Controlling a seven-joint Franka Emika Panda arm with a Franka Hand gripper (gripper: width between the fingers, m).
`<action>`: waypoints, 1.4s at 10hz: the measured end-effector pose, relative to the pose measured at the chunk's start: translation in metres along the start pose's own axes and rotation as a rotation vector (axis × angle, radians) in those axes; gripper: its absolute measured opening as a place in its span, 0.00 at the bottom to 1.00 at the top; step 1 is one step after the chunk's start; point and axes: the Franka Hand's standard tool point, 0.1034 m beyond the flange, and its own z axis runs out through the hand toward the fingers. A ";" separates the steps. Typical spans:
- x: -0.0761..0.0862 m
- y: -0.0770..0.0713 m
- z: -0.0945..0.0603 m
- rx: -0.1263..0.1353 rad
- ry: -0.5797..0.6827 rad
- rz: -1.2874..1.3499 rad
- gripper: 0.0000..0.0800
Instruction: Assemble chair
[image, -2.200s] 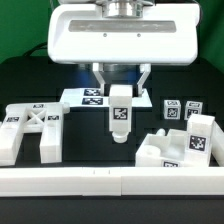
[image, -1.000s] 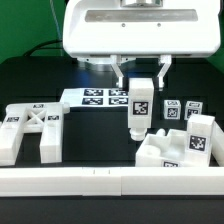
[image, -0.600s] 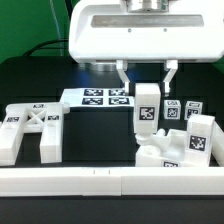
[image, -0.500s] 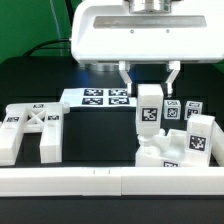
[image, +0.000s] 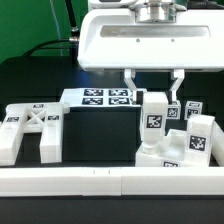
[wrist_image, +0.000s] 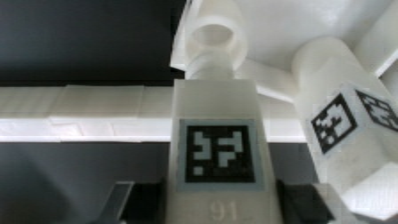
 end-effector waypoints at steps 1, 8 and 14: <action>-0.002 0.000 0.001 -0.001 -0.004 0.000 0.36; -0.009 0.000 0.008 -0.004 -0.016 -0.005 0.36; -0.008 -0.002 0.012 -0.007 0.008 -0.011 0.36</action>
Offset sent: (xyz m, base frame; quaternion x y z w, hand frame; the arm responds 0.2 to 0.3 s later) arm -0.0061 0.0010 -0.0026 -0.0014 -0.0117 0.0009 0.9999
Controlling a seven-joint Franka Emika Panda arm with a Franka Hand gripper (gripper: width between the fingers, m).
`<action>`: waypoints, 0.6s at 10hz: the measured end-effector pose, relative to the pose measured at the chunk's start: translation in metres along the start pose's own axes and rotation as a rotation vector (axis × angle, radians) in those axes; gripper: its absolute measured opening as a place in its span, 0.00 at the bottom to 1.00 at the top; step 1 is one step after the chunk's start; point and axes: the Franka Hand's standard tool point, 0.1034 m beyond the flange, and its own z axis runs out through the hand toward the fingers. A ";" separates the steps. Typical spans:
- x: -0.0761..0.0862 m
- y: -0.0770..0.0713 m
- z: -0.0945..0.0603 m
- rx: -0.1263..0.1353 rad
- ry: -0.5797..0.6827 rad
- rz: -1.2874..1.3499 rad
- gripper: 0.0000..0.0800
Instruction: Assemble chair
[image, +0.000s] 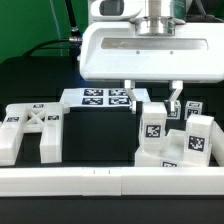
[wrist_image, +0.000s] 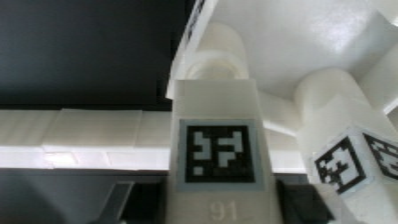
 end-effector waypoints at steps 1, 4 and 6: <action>0.000 0.000 0.000 0.000 0.000 0.000 0.36; 0.000 0.000 0.000 0.000 0.000 0.000 0.60; 0.000 0.000 0.000 0.000 0.000 0.000 0.80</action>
Offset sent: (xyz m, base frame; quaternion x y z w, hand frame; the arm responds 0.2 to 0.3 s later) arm 0.0000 0.0000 0.0000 0.0000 0.0000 0.0000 1.0000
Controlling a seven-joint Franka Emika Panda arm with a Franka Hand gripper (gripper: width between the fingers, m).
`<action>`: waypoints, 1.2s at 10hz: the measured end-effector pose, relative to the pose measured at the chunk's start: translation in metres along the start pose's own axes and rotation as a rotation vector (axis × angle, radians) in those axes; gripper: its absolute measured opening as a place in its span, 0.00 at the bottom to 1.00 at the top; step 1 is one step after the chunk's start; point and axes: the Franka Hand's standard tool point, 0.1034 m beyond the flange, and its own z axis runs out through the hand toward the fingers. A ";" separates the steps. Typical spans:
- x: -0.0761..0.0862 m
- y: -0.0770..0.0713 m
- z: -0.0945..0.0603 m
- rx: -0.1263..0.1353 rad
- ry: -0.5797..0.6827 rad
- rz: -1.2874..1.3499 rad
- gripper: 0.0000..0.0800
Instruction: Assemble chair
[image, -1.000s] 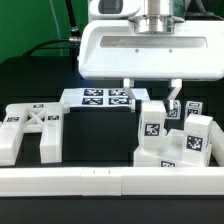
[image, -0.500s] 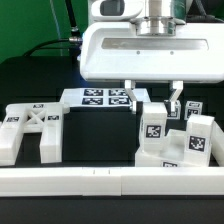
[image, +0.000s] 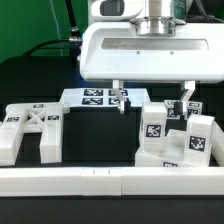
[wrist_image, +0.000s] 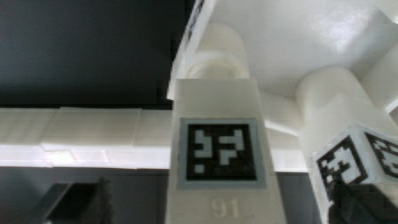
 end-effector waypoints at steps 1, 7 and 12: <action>0.002 0.002 -0.002 0.000 -0.005 -0.005 0.80; 0.022 0.012 -0.022 0.014 -0.053 -0.008 0.81; 0.013 0.014 -0.014 0.041 -0.318 -0.006 0.81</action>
Offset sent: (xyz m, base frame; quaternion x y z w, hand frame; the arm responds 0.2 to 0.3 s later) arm 0.0094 -0.0076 0.0288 0.0065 -0.0369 -0.0119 0.9992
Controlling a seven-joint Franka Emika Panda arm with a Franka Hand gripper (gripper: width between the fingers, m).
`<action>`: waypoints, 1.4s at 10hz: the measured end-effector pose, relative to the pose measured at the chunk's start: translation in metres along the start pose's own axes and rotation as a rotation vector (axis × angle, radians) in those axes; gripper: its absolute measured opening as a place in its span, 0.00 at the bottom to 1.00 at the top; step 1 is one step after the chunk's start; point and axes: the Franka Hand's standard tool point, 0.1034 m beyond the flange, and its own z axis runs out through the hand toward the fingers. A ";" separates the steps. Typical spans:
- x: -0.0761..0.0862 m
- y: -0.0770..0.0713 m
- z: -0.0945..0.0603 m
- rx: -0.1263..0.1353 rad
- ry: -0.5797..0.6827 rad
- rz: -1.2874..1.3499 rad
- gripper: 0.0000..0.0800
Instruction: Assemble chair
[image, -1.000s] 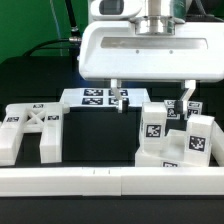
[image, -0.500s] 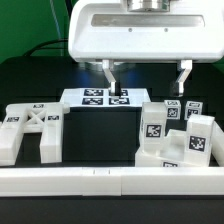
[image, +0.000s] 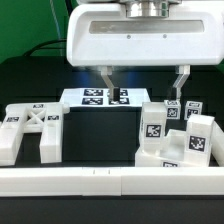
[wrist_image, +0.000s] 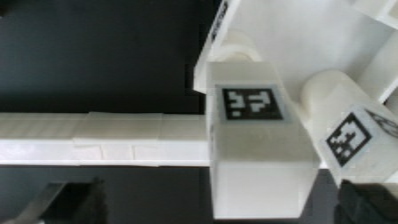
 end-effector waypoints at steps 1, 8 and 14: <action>0.001 0.001 0.003 0.006 -0.061 0.002 0.81; 0.007 -0.002 0.020 0.001 -0.088 0.004 0.68; 0.007 -0.002 0.020 0.000 -0.087 0.028 0.36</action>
Offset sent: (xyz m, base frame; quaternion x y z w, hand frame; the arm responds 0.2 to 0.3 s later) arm 0.0118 0.0108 -0.0051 -0.0002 0.0036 0.0152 0.9999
